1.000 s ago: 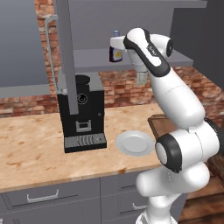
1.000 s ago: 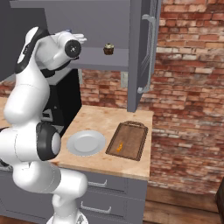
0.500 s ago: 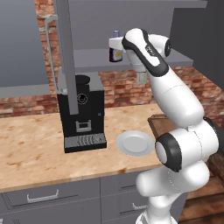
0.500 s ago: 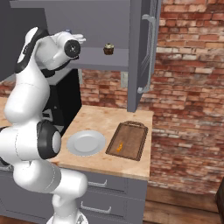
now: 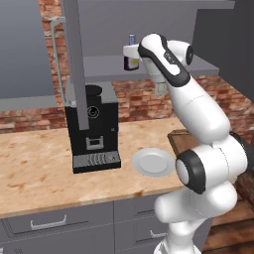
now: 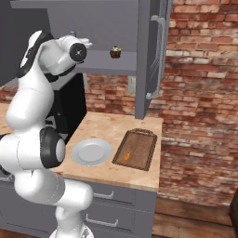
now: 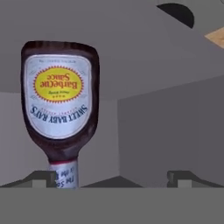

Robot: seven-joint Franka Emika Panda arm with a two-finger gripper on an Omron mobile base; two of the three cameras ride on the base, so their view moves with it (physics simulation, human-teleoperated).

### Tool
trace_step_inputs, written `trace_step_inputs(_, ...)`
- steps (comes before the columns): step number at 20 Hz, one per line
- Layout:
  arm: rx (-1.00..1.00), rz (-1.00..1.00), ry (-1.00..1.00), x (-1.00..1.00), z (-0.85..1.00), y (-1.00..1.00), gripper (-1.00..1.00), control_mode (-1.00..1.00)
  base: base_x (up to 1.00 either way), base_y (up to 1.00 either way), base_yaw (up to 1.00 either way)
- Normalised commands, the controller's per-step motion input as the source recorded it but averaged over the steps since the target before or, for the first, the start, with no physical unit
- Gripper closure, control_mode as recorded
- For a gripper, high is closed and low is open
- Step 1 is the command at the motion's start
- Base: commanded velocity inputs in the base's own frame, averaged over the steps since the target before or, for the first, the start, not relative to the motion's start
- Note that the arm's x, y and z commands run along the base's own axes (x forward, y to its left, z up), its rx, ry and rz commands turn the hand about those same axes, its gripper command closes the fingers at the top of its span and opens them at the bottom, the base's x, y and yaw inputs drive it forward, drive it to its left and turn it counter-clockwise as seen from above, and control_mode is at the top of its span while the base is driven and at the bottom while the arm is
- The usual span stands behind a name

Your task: Pick the shrimp from the plate and place it on the cutting board. Then pick the condiment bottle from the cabinet and place it next to the cutting board.

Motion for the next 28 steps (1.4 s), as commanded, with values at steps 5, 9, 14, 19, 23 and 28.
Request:
trace_step_inputs(5, 0.01, -0.01, 0.05, 0.04, 0.02, 0.00, -1.00, -1.00, 0.00, 0.00, 0.00)
trace_step_inputs(9, 0.01, -0.02, 0.05, 0.08, 0.04, 0.00, -1.00, -1.00, 0.00, 0.00, 0.00)
trace_step_inputs(14, 0.02, -0.02, 0.05, 0.11, 0.06, 0.00, -1.00, -1.00, 0.00, 0.00, 0.00)
trace_step_inputs(19, 0.02, -0.02, 0.03, 0.01, 0.13, 0.02, -1.00, -1.00, 0.00, 0.00, 0.00)
trace_step_inputs(23, 0.01, -0.02, 0.03, 0.00, 0.17, 0.03, -1.00, -1.00, 0.00, 0.00, 0.00)
trace_step_inputs(28, 0.02, -0.03, 0.01, 0.00, 0.22, 0.03, -1.00, -1.00, 0.00, 0.00, 0.00)
